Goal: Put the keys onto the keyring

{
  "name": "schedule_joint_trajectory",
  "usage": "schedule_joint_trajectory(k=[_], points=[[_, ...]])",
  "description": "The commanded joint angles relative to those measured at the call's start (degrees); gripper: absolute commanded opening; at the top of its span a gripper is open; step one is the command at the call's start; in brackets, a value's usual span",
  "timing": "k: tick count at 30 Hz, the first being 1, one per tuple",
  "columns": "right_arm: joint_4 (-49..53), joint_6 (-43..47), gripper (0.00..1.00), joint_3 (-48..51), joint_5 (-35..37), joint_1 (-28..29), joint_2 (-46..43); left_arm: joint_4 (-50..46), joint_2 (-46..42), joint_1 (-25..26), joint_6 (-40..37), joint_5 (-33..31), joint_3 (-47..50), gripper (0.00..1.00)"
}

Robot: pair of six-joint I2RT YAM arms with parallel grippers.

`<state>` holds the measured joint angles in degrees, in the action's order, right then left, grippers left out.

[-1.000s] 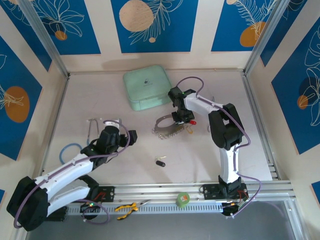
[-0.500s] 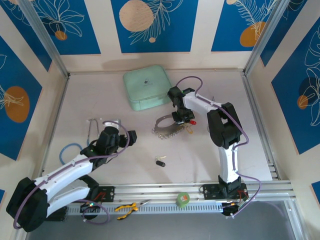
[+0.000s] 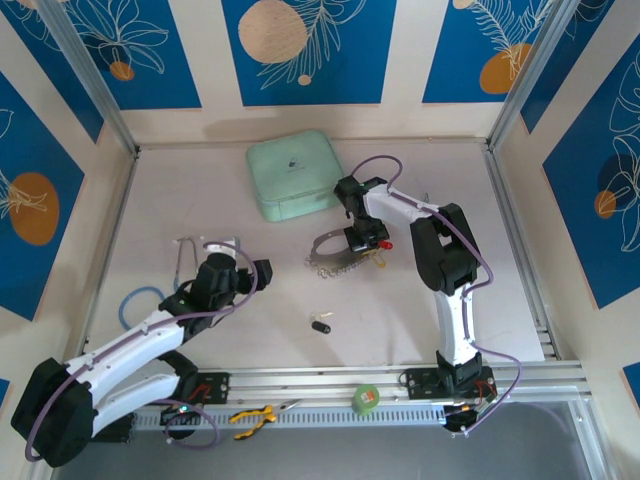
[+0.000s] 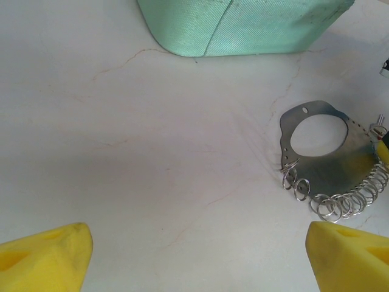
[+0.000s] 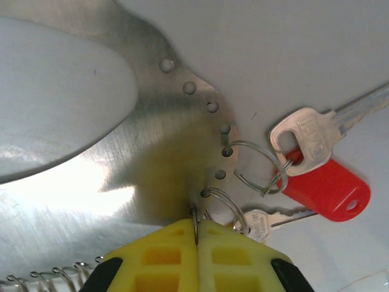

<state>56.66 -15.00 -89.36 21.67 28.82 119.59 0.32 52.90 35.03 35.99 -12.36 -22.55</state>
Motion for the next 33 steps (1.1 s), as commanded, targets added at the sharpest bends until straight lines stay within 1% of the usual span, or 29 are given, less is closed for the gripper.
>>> schedule_joint_trajectory(k=[1,4,7,11,14,16,20,24,26,28,31,33], points=[[1.54,0.01,0.0,-1.65,0.67,0.41,-0.13,-0.67,-1.25,0.43,0.27,-1.3,0.43,0.9],[-0.34,0.97,0.0,-0.76,0.8,1.03,-3.44,-0.59,-1.6,0.41,-1.1,-1.36,0.14,0.9],[-4.18,2.87,0.0,1.25,0.66,2.31,-9.14,0.1,-2.32,0.45,-5.47,-1.11,-0.68,0.9],[-10.59,5.99,0.0,4.93,-0.84,4.0,-17.76,1.95,-4.04,0.42,-15.88,0.51,-3.33,0.88],[-15.38,8.57,0.0,8.02,-4.28,5.0,-23.57,4.4,-4.61,0.44,-24.69,3.18,-5.59,0.85],[-18.9,10.57,0.0,10.4,-7.52,5.77,-27.11,5.7,-4.45,0.42,-30.59,5.46,-7.32,0.83],[-26.59,14.87,0.0,15.76,-16.49,6.69,-33.76,6.03,-2.61,0.43,-42.4,8.65,-11.47,0.75],[-36.17,20.9,0.0,23.59,-28.05,6.88,-39.88,6.47,0.7,0.47,-53.78,16.02,-14.68,0.68],[-40.54,23.51,0.0,27.33,-32.8,6.78,-42.42,8.05,2.67,0.4,-57.24,19.06,-15.36,0.63],[-43.88,25.78,0.0,30.44,-36.5,6.69,-44.1,10.38,4.68,0.47,-60.61,23.47,-15.43,0.6],[-45.45,29.13,0.0,32.81,-41.14,6.43,-44.72,15.16,7.91,0.44,-63.88,30.56,-14.44,0.55],[-45.72,30.74,0.0,33.61,-43.17,6.34,-44.66,18.09,10.04,0.47,-65.09,34.53,-13.69,0.46]])
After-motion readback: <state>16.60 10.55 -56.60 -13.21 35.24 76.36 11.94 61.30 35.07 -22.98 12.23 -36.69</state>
